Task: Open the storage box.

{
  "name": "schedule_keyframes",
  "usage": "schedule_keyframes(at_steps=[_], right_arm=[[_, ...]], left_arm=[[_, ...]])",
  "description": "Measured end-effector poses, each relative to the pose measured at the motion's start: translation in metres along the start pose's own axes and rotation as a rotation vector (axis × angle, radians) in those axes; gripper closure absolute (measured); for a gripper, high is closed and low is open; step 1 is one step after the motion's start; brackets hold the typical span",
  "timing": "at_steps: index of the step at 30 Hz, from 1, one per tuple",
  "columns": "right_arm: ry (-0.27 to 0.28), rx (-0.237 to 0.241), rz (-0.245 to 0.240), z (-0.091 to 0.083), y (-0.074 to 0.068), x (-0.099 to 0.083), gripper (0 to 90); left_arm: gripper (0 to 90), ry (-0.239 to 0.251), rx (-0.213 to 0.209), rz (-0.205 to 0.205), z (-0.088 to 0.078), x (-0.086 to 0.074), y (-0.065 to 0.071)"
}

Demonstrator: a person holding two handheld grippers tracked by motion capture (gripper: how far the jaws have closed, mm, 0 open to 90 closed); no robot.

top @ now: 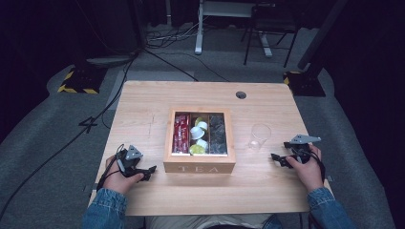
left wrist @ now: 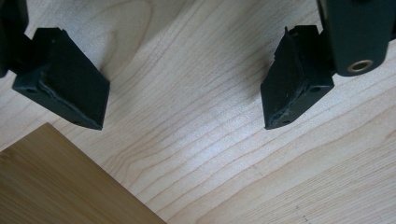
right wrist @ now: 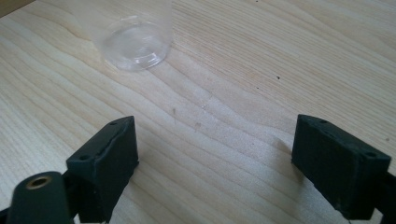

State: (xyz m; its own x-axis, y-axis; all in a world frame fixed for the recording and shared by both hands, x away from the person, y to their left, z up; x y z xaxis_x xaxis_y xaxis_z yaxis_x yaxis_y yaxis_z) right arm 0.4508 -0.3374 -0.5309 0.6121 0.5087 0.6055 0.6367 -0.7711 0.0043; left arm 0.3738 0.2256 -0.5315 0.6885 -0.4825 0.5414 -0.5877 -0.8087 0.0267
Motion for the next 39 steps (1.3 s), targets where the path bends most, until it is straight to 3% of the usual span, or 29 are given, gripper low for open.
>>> schedule_keyframes(at_steps=[6,18,25,33,39], right_arm=[[0.0,0.0,0.0,0.0,0.0,0.0,14.3],[0.001,0.003,0.001,0.0,0.0,0.0,14.3],[0.001,0.004,0.002,0.0,0.0,0.0,14.3],[0.001,0.004,0.002,0.0,0.0,0.0,14.3],[0.002,0.003,0.002,0.0,0.0,0.0,14.3]], left_arm=[[19.7,-0.021,0.007,0.013,-0.004,0.002,0.001],[25.1,0.017,-0.015,0.028,-0.025,0.014,0.006],[26.0,0.069,-0.033,-0.004,-0.041,0.023,0.007],[26.0,0.123,-0.044,0.004,-0.056,0.035,0.013],[24.9,0.157,-0.08,0.022,-0.062,0.044,0.021]])
Point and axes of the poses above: each handheld gripper's, and its own axes: z roughly forward along the jaws, x roughly out of its top, y roughly to its right, the point moved 4 cm from there along z, roughly forward along the jaws, and after that the axes turned 10 degrees about -y, right-handed, at the moved point
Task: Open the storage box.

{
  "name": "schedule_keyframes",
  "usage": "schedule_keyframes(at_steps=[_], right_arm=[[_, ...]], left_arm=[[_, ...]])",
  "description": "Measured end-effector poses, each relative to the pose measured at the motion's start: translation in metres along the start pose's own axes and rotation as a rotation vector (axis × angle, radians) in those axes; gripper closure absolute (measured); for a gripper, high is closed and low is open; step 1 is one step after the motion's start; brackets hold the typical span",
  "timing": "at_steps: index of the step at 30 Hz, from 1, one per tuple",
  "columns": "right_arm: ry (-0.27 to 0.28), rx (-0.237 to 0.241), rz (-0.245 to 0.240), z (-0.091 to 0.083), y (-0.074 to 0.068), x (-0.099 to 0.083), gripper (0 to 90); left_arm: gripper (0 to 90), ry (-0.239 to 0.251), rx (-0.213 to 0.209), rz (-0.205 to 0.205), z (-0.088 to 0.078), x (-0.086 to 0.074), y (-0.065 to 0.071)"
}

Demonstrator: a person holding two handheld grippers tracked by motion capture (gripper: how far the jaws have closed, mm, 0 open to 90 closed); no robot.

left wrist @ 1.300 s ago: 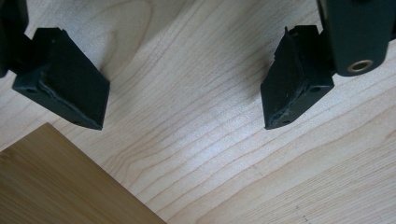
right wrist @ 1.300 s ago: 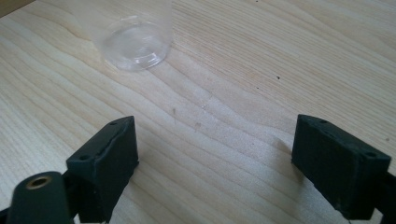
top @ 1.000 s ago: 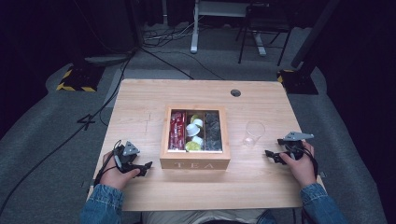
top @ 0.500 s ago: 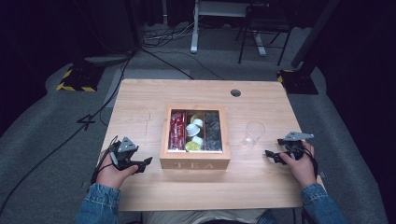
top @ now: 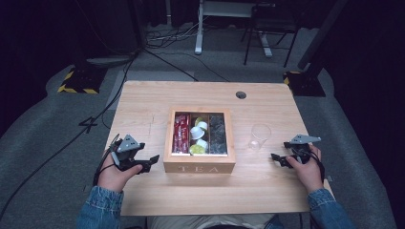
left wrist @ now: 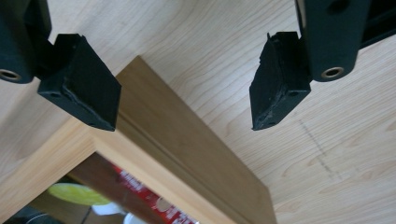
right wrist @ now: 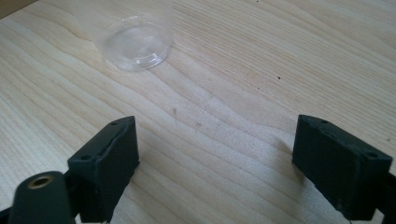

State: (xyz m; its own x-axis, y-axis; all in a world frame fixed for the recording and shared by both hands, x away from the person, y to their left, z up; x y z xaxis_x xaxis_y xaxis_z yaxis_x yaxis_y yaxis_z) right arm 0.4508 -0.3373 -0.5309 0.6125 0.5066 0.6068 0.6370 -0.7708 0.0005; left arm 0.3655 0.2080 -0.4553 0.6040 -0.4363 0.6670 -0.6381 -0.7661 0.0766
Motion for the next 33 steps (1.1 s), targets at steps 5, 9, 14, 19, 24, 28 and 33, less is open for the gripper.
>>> schedule_keyframes(at_steps=[5,9,14,19,24,28,33], right_arm=[[0.0,0.0,0.0,0.0,0.0,0.0,14.4],[0.0,-0.001,-0.001,0.0,0.0,0.0,14.3],[-0.002,-0.002,-0.002,0.0,-0.001,-0.001,14.3],[-0.002,-0.003,-0.003,0.0,0.0,-0.001,14.4],[-0.002,-0.003,-0.003,-0.001,0.0,-0.001,14.4],[-0.002,-0.002,-0.002,0.0,-0.001,-0.001,14.3],[-0.002,-0.002,-0.002,0.0,-0.001,-0.001,14.3]], left_arm=[[23.8,0.009,-0.02,0.038,-0.001,0.011,0.013],[22.1,0.013,-0.044,0.062,0.001,0.017,0.024],[19.3,-0.04,-0.063,0.111,0.007,0.017,0.037],[18.4,-0.049,-0.072,0.12,0.013,0.016,0.044],[18.0,-0.058,-0.069,0.12,0.02,0.015,0.046],[17.7,-0.075,-0.065,0.116,0.027,0.012,0.049],[20.9,-0.127,-0.04,0.101,0.031,0.008,0.047]])
Point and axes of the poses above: each handheld gripper's, and its own axes: z roughly forward along the jaws, x roughly out of its top, y roughly to its right, the point moved 4 cm from there along z, roughly forward along the jaws, and after that the axes turned 10 degrees about -y, right-handed, at the moved point
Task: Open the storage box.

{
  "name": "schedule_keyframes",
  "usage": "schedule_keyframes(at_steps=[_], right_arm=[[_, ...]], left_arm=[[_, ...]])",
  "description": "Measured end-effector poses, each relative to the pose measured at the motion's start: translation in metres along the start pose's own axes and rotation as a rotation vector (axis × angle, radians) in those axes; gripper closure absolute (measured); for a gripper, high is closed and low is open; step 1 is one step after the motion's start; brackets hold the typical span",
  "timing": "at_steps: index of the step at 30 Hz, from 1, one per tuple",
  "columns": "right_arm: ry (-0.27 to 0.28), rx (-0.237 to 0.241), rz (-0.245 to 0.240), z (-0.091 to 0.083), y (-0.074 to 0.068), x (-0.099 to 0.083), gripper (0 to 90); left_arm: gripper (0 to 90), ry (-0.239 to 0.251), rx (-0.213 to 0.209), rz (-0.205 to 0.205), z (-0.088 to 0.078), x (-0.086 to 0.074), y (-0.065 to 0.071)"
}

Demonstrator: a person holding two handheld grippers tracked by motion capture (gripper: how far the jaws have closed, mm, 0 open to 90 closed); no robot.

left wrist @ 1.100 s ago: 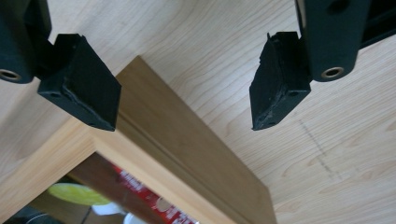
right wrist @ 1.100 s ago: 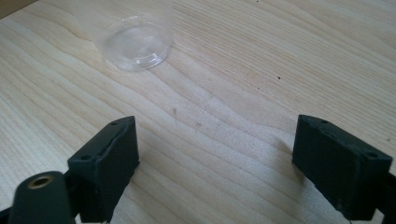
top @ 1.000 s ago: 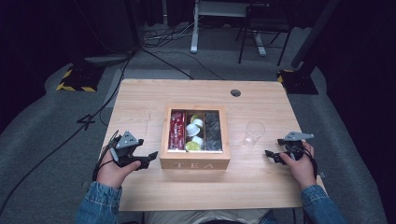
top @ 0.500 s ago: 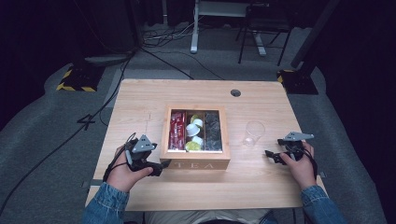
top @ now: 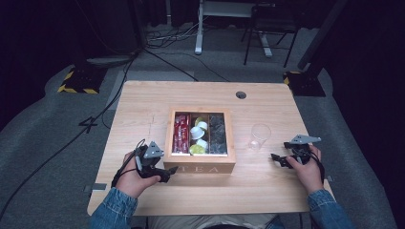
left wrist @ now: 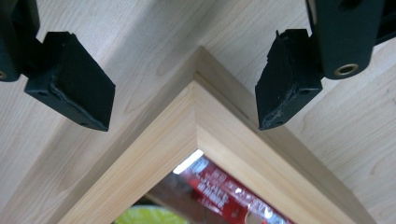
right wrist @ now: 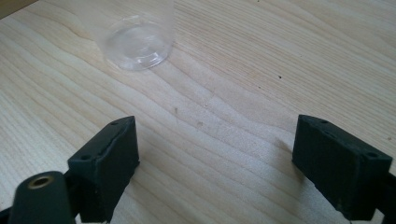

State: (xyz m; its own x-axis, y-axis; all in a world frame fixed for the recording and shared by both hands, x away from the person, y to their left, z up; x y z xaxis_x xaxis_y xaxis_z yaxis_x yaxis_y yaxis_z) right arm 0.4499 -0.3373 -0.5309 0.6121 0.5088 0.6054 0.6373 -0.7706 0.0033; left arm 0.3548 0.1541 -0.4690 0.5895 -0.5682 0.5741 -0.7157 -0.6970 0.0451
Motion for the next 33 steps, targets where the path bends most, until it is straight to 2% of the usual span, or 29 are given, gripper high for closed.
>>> schedule_keyframes(at_steps=[8,15,21,28,33], right_arm=[[0.0,0.0,0.0,0.0,0.0,0.0,14.4],[0.0,0.0,0.0,0.0,0.0,0.0,14.4],[0.0,0.0,-0.001,0.0,0.0,0.0,14.3],[0.0,0.0,0.004,0.0,-0.001,0.0,14.4],[0.001,0.001,0.004,0.0,-0.001,0.0,14.7]], left_arm=[[35.4,-0.015,0.017,-0.01,0.004,-0.002,-0.004],[37.7,-0.01,0.011,-0.016,0.001,-0.002,-0.005],[39.8,-0.015,0.027,0.015,-0.001,-0.001,-0.005],[43.0,-0.015,0.023,0.023,-0.003,0.0,-0.005],[44.2,-0.013,0.018,0.014,-0.007,0.003,-0.005]])
Point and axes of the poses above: each handheld gripper's, and its own axes: z roughly forward along the jaws, x roughly out of its top, y roughly to its right, the point moved 4 cm from there along z, roughly forward along the jaws, and after that the axes turned 10 degrees about -y, right-handed, at the moved point
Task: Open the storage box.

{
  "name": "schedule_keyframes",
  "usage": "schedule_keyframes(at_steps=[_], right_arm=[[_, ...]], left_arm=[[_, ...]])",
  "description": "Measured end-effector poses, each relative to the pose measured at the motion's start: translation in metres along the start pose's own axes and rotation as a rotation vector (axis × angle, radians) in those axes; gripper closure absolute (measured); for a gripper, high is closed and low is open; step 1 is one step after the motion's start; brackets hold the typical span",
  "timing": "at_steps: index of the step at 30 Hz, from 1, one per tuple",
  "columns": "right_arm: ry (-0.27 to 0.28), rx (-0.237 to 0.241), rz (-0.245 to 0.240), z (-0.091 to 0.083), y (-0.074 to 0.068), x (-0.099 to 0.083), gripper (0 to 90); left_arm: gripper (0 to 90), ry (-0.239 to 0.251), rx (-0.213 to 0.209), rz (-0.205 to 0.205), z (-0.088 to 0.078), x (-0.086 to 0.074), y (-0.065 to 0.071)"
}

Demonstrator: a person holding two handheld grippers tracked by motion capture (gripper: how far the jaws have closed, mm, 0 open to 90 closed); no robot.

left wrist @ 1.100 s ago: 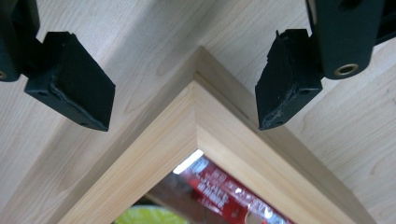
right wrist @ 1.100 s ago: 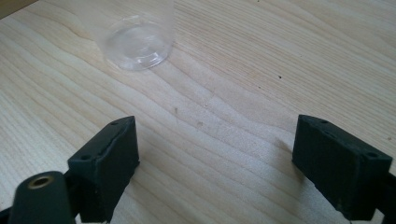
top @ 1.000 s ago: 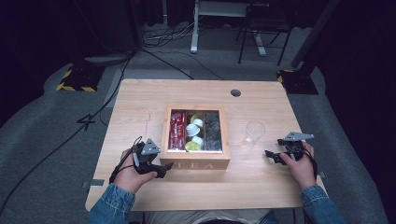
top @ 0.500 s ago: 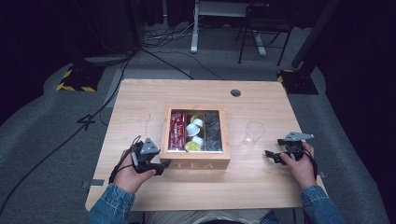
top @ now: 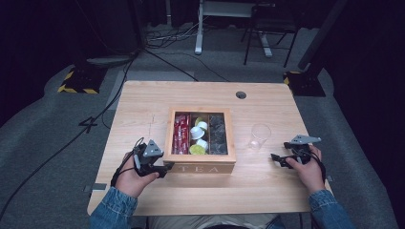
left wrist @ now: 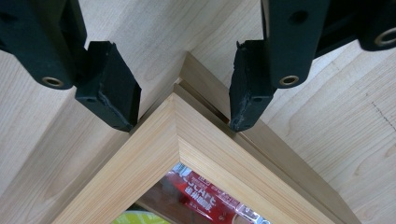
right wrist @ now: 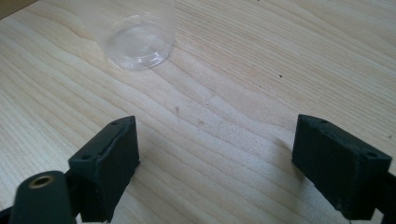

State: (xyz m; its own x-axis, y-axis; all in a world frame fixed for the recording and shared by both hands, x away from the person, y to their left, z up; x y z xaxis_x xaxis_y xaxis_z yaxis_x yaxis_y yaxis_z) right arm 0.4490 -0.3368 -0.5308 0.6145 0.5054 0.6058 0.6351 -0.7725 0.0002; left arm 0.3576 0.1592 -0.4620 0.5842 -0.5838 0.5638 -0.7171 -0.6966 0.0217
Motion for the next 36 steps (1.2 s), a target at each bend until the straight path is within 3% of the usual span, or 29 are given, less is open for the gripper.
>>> schedule_keyframes(at_steps=[4,7,13,18,22,26,29,31,36], right_arm=[[0.001,-0.009,0.013,-0.001,-0.001,-0.001,16.4],[-0.001,-0.008,0.028,-0.003,-0.001,0.0,22.6],[0.019,0.044,0.058,-0.015,-0.007,0.008,23.6],[0.019,0.063,0.043,-0.026,-0.017,0.016,24.8],[0.053,0.08,0.01,-0.037,-0.026,0.029,25.7],[0.084,0.091,-0.019,-0.047,-0.036,0.045,25.7],[0.073,0.082,-0.011,-0.052,-0.04,0.053,25.5],[0.089,0.102,-0.018,-0.056,-0.045,0.06,25.2],[0.122,0.123,-0.078,-0.067,-0.062,0.079,22.9]], left_arm=[[45.7,0.018,0.004,-0.012,-0.006,0.003,0.0],[46.6,0.035,0.007,-0.016,-0.01,0.005,-0.001],[48.4,0.069,0.01,-0.02,-0.015,0.01,-0.003],[50.8,0.128,0.022,-0.027,-0.02,0.014,-0.006],[51.8,0.173,0.004,-0.055,-0.022,0.016,-0.008],[53.2,0.192,0.011,-0.059,-0.023,0.019,-0.01],[55.1,0.207,0.006,-0.077,-0.025,0.021,-0.011],[55.3,0.21,0.004,-0.088,-0.027,0.023,-0.011],[55.7,0.229,0.012,-0.088,-0.03,0.026,-0.013]])
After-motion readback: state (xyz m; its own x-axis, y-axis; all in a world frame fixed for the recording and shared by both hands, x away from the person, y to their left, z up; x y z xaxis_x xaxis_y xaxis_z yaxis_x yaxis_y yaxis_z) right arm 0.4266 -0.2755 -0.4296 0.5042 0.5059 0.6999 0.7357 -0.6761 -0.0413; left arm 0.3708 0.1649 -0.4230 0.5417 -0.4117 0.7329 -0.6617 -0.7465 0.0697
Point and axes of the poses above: each handheld gripper's, and its own axes: z roughly forward along the jaws, x roughly out of its top, y roughly to its right, the point moved 4 cm from there along z, roughly forward along the jaws, and after that the axes turned 10 degrees about -y, right-handed, at the moved point
